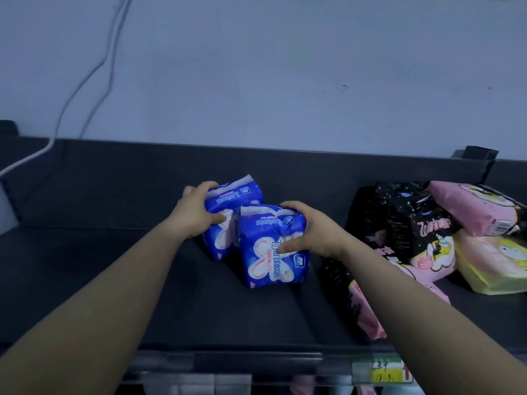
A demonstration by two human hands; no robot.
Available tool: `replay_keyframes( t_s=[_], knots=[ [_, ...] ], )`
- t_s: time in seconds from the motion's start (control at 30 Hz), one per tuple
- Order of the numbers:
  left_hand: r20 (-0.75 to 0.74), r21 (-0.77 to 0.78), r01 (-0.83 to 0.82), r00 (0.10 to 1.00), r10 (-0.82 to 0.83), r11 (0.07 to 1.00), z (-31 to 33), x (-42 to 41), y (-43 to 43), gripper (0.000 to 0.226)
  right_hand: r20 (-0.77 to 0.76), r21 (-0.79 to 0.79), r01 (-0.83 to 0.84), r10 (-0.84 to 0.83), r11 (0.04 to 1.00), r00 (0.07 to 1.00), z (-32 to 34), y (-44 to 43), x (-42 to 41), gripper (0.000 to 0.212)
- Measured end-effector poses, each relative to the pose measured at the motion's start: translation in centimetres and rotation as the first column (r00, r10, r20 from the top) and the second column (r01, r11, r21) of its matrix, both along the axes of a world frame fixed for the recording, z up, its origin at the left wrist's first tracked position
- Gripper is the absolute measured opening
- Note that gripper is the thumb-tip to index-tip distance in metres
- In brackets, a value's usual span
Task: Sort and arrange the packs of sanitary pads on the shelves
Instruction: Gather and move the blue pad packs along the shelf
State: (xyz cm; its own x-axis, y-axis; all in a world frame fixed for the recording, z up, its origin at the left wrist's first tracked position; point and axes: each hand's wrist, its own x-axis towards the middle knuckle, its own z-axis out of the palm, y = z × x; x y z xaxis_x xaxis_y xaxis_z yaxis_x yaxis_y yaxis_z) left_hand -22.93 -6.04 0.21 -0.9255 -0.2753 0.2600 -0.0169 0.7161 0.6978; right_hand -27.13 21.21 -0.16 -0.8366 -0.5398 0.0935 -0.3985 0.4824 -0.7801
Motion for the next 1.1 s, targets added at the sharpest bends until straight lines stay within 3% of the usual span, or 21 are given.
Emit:
replay_keyframes(
  t_s=[0.23, 0.47, 0.73, 1.1],
  knots=[
    [-0.050, 0.000, -0.216, 0.975, 0.216, 0.976, 1.0, 8.5, -0.9, 0.059, -0.018, -0.031, -0.185, 0.185, 0.982, 0.983, 1.3, -2.1, 2.8, 0.086],
    [-0.079, -0.040, -0.505, 0.862, 0.501, 0.862, 0.4, 21.4, 1.4, 0.059, -0.071, -0.001, -0.458, 0.457, 0.889, 0.887, 1.6, -4.6, 9.0, 0.086],
    [-0.109, -0.036, -0.822, 0.569, 0.815, 0.569, -0.6, 40.5, 5.9, 0.061, -0.077, -0.027, -0.739, 0.736, 0.673, 0.673, 0.9, -7.8, 21.9, 0.085],
    [-0.097, -0.025, -0.993, 0.117, 0.988, 0.115, -0.4, 66.6, 13.2, 0.059, -0.110, -0.029, -0.943, 0.937, 0.331, 0.332, 1.3, -12.0, 44.6, 0.090]
  ],
)
